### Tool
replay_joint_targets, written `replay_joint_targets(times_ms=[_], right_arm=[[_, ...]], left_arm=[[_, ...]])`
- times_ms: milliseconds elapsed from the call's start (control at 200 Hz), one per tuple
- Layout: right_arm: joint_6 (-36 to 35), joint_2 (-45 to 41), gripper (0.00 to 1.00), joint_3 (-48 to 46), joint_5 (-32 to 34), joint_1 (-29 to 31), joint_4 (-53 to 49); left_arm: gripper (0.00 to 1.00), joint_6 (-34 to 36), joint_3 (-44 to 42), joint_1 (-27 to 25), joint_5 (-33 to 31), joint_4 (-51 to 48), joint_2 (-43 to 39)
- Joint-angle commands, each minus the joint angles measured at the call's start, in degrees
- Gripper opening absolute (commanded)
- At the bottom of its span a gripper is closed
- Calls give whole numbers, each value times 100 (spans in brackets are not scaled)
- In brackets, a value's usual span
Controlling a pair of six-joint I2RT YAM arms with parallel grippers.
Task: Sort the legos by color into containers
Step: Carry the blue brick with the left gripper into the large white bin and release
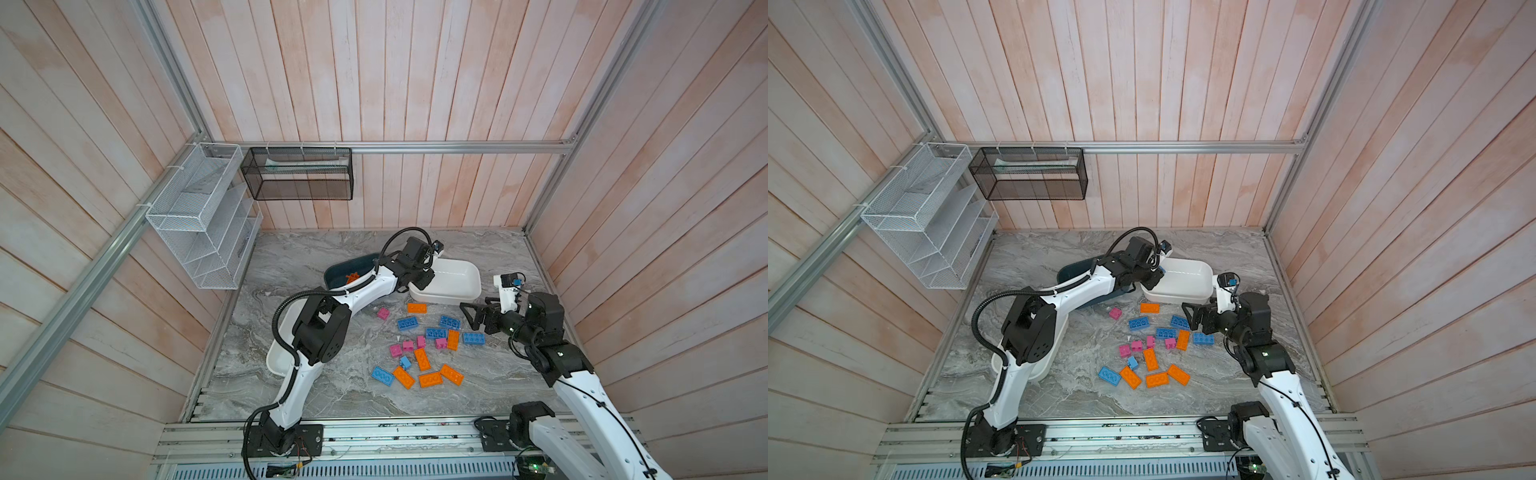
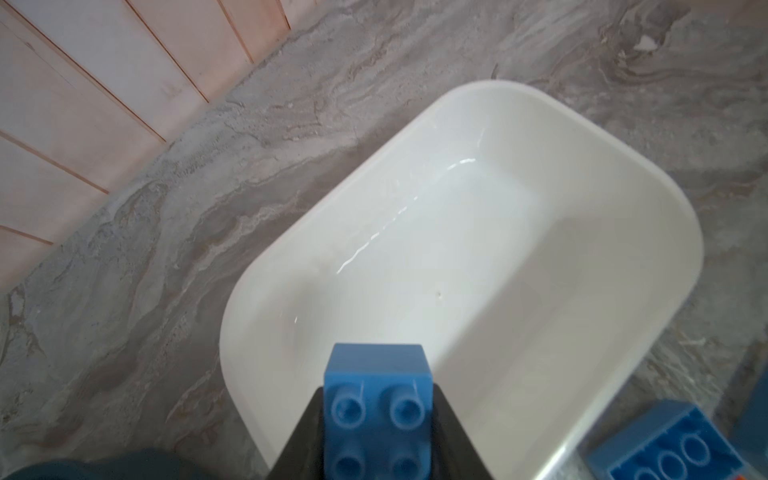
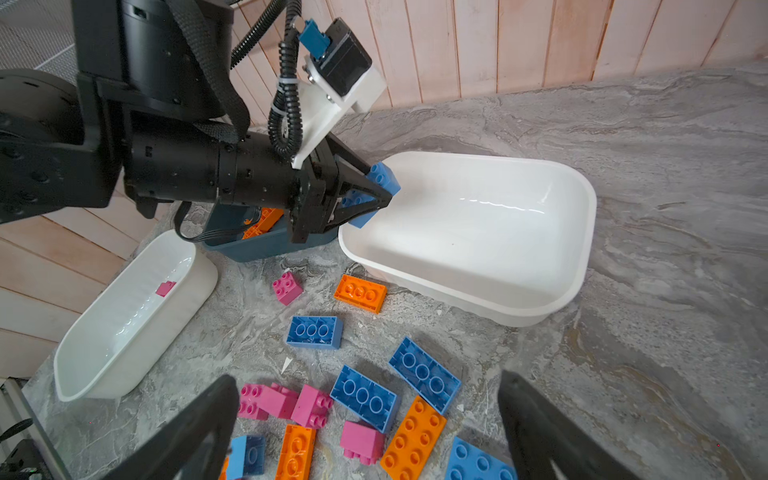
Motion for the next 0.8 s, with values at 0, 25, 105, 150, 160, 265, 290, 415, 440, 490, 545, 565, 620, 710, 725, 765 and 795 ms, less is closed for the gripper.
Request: replay_joint_targets(times_ms=[0, 25, 105, 150, 160, 265, 290, 415, 440, 490, 545, 565, 620, 710, 725, 765, 795], right_arm=[[-85, -104, 98, 75, -160, -76, -29], [-85, -118, 98, 66, -165, -86, -35], [-85, -166, 98, 44, -176, -110, -56], [-90, -184, 98, 28, -190, -111, -66], [-93, -189, 98, 23, -187, -118, -68], [-80, -211, 98, -21, -204, -133, -55], [-76, -211, 98, -30, -222, -134, -59], [-76, -277, 98, -49, -236, -134, -108], [-76, -294, 98, -39, -245, -133, -116], [-76, -316, 98, -18, -245, -130, -140], [-85, -324, 98, 4, -269, -132, -187], [-93, -325, 98, 16, -289, -135, -195], [-118, -315, 98, 49, -333, -137, -236], [-155, -317, 98, 116, -409, -131, -317], [-155, -317, 98, 119, -418, -133, -322], [-147, -317, 98, 143, -447, -132, -338], [-138, -317, 98, 166, -487, -133, -347]], left_arm=[[33, -303, 371, 22, -37, 390, 311], [33, -314, 440, 23, -14, 364, 397], [35, -328, 624, 19, 19, 254, 608], [35, -340, 655, 22, 27, 251, 679], [35, -341, 671, 26, 28, 254, 690], [36, -315, 853, 28, 57, 224, 834], [37, -294, 929, 28, 45, 174, 880], [45, -245, 1092, 24, 66, 12, 902], [47, -249, 1087, 22, 66, 5, 871], [50, -251, 1085, 18, 90, -55, 795], [51, -276, 1090, 19, 116, -113, 682], [51, -286, 1101, 19, 119, -159, 625], [52, -304, 1125, -6, 134, -338, 438], [60, -432, 921, -43, 101, -667, -27], [61, -482, 872, -47, 76, -734, -129], [63, -630, 704, -51, 33, -927, -407], [64, -732, 502, -58, 22, -988, -636]])
